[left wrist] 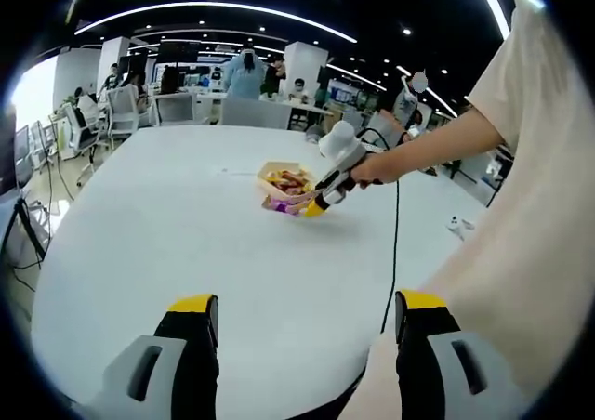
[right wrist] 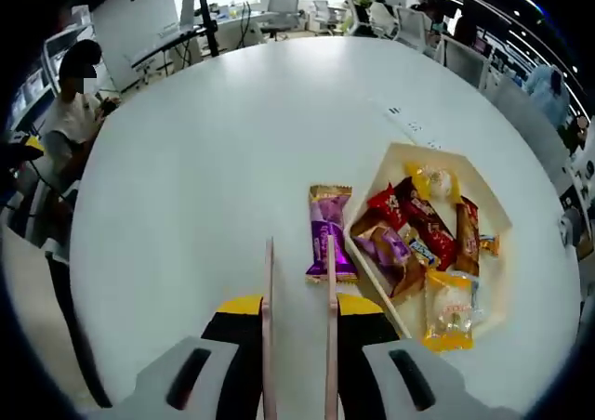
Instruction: Place the target food into the container with the food tongs after gripping and lifting it, then release it inside without dropping or visibly crushing the food.
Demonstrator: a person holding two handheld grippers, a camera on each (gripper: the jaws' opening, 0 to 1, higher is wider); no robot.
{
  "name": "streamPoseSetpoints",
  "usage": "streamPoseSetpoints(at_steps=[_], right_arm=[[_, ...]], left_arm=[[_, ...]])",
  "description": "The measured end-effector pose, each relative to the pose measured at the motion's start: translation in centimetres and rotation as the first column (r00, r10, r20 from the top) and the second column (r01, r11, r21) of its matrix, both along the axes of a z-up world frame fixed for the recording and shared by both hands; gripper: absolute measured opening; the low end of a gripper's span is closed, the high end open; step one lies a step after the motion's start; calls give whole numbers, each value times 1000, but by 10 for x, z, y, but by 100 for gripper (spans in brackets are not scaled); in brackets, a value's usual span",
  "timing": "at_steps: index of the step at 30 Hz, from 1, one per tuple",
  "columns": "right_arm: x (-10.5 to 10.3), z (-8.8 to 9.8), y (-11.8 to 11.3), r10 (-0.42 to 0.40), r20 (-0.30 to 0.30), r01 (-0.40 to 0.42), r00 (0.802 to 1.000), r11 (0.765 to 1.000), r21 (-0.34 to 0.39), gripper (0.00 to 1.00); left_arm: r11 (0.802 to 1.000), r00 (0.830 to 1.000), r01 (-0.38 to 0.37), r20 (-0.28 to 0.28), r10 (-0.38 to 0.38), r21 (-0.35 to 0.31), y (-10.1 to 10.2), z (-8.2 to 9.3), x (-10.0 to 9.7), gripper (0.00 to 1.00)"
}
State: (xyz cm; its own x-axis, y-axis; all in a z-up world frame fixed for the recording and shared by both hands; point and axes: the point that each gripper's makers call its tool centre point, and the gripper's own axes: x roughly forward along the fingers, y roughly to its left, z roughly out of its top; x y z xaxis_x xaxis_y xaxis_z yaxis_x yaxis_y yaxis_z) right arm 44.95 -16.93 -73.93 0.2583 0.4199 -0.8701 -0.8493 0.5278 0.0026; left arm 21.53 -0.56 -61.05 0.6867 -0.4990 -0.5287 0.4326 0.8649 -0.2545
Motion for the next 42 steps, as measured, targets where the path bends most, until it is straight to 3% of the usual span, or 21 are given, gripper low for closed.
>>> streamPoseSetpoints(at_steps=[7, 12, 17, 23, 30, 42], right_arm=[[-2, 8, 7, -16, -13, 17, 1000, 997, 74, 24], [-1, 11, 7, -13, -10, 14, 1000, 998, 61, 18], [6, 11, 3, -20, 0, 20, 1000, 999, 38, 18], [9, 2, -7, -29, -24, 28, 999, 999, -40, 19], [15, -1, -18, -53, 4, 53, 999, 993, -109, 19], [8, -4, -5, 2, -46, -8, 999, 991, -130, 19]], left_arm=[[1000, 1000, 1, -2, -1, 0, 0, 0, -1, 78], [1000, 1000, 4, 0, -4, -2, -1, 1, 1, 78], [1000, 1000, 4, 1, -4, -3, -2, 1, 1, 78], [1000, 1000, -5, -2, 5, -4, 0, 0, -1, 78], [1000, 1000, -5, -4, 5, -6, 0, -1, -1, 78], [1000, 1000, -7, -5, 7, -9, 2, 0, 2, 78]])
